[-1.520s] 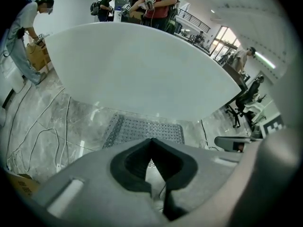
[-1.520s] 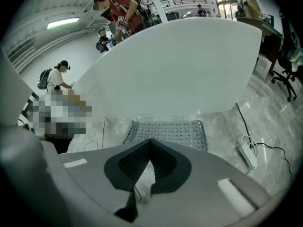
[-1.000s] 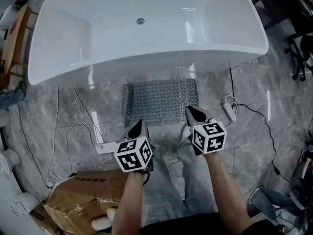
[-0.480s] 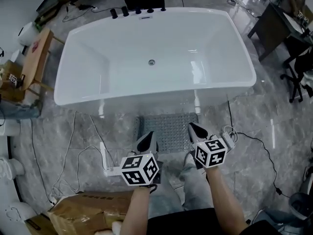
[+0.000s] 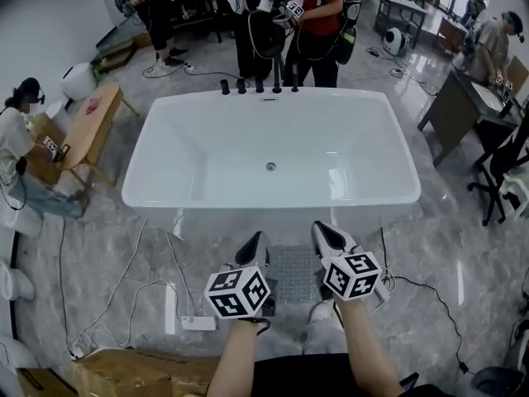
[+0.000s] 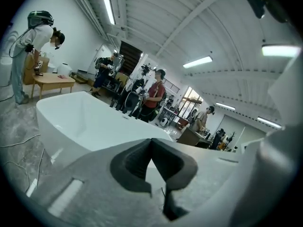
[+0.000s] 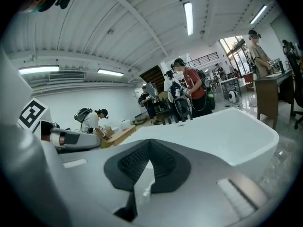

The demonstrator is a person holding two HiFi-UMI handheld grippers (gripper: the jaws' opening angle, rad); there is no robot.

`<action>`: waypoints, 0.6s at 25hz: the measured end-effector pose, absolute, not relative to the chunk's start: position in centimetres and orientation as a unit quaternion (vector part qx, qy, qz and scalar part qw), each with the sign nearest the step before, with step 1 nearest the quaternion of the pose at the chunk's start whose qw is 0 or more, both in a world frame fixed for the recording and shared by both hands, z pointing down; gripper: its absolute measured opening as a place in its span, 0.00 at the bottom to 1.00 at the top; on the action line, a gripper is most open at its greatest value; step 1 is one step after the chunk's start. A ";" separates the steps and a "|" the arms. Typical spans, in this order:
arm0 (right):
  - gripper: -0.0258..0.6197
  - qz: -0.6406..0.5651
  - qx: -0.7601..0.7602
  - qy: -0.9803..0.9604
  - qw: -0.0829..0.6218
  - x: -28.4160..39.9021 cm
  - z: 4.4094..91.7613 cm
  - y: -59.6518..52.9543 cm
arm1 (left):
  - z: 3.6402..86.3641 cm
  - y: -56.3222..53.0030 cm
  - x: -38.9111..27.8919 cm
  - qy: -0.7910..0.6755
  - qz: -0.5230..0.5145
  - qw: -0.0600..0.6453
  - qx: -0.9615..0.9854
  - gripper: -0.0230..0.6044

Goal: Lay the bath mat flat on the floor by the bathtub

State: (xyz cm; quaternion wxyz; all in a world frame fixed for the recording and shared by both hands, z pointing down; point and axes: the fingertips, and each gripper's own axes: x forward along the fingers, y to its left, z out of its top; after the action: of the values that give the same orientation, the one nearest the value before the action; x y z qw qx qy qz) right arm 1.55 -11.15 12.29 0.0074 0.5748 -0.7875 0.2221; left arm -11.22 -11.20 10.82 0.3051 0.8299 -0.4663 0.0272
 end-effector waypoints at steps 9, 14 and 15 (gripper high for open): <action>0.05 0.177 0.558 -0.810 -0.035 -0.3 3.3 -12.0 | 4.2 -11.2 -11.9 -0.476 -0.011 0.279 0.834 0.04; 0.05 0.123 0.555 -0.820 -0.060 -1.5 -2.3 -12.1 | -0.4 -11.7 -12.3 -0.482 -0.013 0.226 0.847 0.04; 0.05 0.111 0.554 -0.823 -0.058 -1.7 -3.2 -12.1 | -1.4 -11.8 -12.4 -0.483 -0.015 0.214 0.849 0.04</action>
State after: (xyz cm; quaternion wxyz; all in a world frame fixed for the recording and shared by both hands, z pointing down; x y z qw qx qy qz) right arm -1.74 -12.11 -3.22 -0.0581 0.5544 -0.8227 0.1112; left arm -12.36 -11.81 -1.36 0.2143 0.8487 -0.4833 -0.0146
